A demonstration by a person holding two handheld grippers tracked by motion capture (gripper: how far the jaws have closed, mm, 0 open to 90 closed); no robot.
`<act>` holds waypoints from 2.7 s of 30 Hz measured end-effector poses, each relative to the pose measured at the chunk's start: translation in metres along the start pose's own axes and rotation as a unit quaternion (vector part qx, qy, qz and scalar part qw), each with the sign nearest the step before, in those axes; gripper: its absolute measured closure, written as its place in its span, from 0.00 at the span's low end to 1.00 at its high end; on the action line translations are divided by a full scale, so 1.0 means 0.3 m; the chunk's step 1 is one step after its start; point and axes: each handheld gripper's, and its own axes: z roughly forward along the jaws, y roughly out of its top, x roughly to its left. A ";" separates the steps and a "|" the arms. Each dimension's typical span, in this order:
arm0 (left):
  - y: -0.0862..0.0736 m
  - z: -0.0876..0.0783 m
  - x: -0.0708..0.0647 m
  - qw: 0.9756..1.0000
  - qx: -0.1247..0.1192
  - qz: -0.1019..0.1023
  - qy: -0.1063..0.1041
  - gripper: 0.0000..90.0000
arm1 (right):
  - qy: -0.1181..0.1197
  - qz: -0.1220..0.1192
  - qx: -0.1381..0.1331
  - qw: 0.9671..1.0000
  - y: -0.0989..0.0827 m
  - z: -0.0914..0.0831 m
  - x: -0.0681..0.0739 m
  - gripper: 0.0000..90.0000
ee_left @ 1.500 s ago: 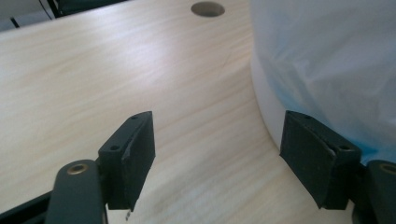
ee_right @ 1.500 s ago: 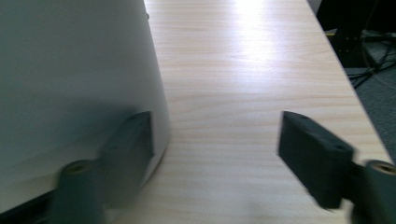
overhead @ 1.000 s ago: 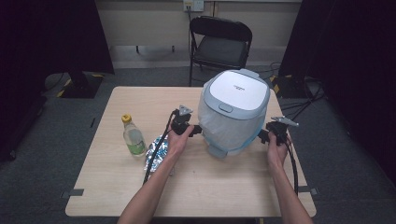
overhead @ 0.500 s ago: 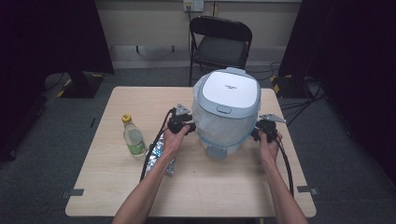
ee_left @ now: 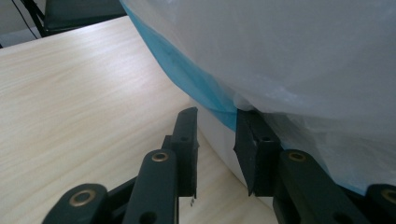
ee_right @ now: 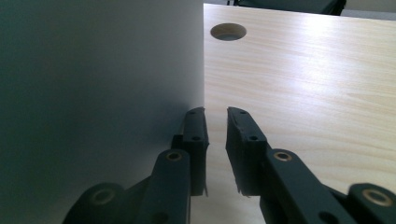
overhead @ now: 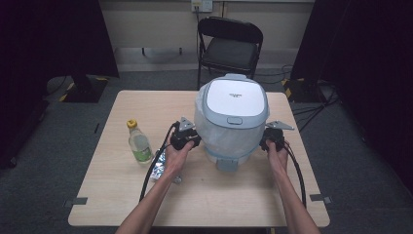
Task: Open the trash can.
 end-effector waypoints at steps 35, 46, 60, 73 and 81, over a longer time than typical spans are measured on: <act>-0.128 -0.180 -0.122 0.997 0.037 0.048 0.047 0.52 | 0.031 -0.013 0.000 0.999 -0.090 -0.230 0.062 0.31; -0.027 -0.094 0.012 0.993 0.032 -0.031 0.112 0.47 | -0.009 0.016 -0.009 1.000 -0.002 -0.071 0.003 0.29; 0.014 -0.026 0.008 0.999 -0.013 -0.007 0.047 0.73 | 0.038 0.022 -0.045 0.998 0.036 -0.051 0.037 0.73; -0.018 -0.082 -0.012 1.000 -0.017 -0.016 0.005 0.81 | 0.042 0.002 -0.042 0.998 0.000 -0.120 0.086 0.82; -0.024 -0.105 -0.030 1.000 -0.017 -0.003 0.020 0.63 | 0.016 -0.005 -0.034 0.999 -0.024 -0.178 0.085 0.54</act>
